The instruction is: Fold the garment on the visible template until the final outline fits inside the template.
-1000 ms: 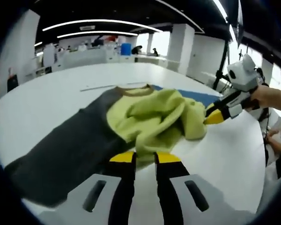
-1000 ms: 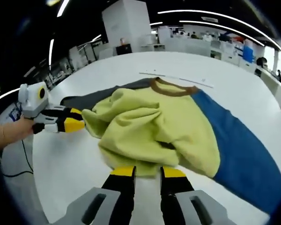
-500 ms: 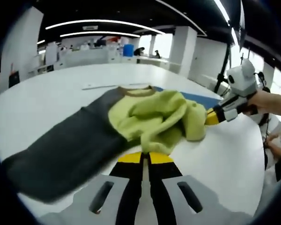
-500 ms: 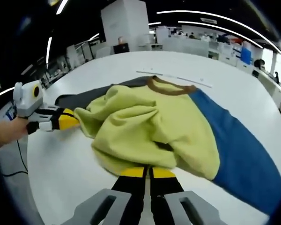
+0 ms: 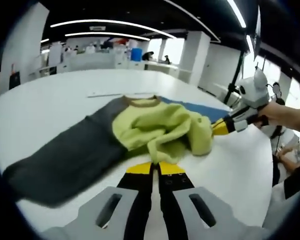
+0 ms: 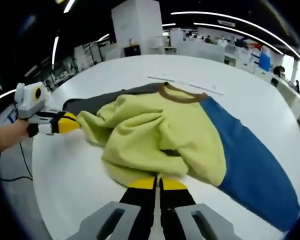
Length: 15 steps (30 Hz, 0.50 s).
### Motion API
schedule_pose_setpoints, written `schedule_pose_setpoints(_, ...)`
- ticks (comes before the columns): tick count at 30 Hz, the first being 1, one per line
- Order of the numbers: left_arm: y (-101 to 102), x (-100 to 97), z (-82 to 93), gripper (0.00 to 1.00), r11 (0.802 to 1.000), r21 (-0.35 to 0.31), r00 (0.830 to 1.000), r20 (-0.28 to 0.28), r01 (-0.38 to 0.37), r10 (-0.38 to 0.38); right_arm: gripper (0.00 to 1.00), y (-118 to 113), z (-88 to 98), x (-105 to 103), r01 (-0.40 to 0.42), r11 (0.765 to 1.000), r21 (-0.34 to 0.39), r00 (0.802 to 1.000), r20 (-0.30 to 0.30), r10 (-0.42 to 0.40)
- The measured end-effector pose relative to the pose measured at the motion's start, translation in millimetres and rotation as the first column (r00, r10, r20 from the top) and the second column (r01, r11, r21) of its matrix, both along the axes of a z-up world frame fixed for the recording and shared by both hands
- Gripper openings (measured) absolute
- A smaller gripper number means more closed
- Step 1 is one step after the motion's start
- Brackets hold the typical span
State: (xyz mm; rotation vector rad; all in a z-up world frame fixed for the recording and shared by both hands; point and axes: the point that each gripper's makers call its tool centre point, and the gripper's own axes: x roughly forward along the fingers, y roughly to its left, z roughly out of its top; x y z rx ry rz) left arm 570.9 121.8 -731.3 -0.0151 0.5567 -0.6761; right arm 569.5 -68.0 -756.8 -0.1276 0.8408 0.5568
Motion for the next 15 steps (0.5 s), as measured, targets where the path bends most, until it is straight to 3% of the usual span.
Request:
schedule_pose_setpoints(9,3,-21.4,14.3,0.01,0.998,0.058,0.999,0.023,0.038,-0.04,0.0,-14,12.9,-18,0.013,1.0,0.009,1.0,0.005,-0.013)
schedule_pose_setpoints(15,6,-38.3,22.0,0.01,0.998,0.048,0.999,0.02,0.03,-0.031,0.0,-25,14.9,-34,0.022,1.0,0.008,1.0,-0.001,-0.022)
